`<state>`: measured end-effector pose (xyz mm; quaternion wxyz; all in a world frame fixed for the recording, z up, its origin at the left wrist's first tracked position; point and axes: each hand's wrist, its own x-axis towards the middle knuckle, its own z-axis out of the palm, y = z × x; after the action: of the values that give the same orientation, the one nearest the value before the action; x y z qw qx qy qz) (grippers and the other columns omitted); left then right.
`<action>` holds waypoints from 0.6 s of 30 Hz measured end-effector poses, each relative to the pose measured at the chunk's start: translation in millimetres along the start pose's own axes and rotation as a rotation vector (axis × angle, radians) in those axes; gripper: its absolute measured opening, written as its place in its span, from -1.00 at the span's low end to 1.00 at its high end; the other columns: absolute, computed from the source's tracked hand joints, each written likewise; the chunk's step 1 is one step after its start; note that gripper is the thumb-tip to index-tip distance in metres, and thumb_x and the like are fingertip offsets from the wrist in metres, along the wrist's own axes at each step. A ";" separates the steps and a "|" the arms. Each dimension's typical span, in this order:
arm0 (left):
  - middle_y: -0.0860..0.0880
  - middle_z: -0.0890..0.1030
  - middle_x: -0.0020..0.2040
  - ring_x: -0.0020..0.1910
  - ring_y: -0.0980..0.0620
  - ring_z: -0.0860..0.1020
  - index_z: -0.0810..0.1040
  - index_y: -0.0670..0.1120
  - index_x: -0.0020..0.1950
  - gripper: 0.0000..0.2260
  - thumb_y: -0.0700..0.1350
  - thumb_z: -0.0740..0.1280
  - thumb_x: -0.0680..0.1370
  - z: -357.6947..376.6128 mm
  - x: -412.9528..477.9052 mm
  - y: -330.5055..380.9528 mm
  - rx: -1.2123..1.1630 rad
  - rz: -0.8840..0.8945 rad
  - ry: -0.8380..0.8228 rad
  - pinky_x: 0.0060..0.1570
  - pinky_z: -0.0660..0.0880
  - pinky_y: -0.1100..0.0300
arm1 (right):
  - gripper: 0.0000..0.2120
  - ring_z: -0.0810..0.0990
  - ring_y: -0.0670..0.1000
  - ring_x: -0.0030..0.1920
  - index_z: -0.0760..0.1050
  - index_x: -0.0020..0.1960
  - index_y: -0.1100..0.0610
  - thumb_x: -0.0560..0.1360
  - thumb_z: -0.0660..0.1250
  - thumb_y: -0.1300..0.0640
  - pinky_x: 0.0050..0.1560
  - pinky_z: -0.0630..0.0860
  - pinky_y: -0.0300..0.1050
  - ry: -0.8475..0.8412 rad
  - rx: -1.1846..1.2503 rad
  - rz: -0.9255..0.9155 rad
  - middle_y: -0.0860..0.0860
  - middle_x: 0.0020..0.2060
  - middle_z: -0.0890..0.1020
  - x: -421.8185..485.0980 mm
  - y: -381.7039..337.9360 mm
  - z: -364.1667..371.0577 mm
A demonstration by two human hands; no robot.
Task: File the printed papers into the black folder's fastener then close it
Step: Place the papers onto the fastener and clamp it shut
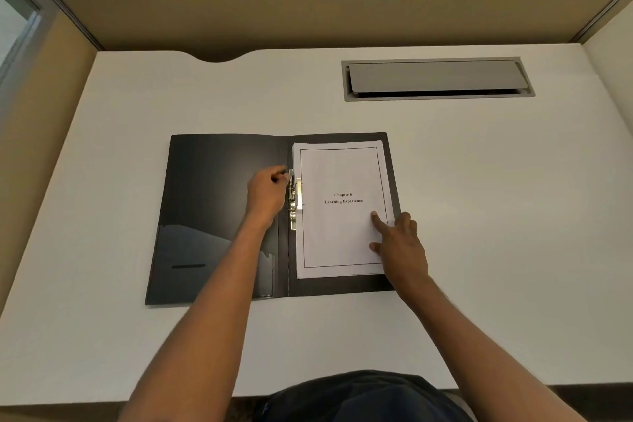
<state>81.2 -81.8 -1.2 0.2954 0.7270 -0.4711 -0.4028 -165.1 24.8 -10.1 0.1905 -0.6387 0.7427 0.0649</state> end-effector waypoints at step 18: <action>-0.07 0.74 -0.10 -0.13 -0.05 0.69 0.77 -0.11 0.00 -0.92 -0.19 0.50 0.53 -7.2 12.2 6.4 -0.099 -0.014 0.026 -0.14 0.65 0.07 | -0.39 0.35 0.15 0.40 0.19 0.63 -0.07 0.64 0.33 0.04 0.11 0.59 -0.03 0.001 0.006 0.006 0.17 0.38 0.30 0.8 -1.1 -0.1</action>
<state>87.4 -95.1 3.9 0.3343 0.7200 -0.4416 -0.4181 -164.1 23.8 -10.2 0.1917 -0.6359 0.7449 0.0629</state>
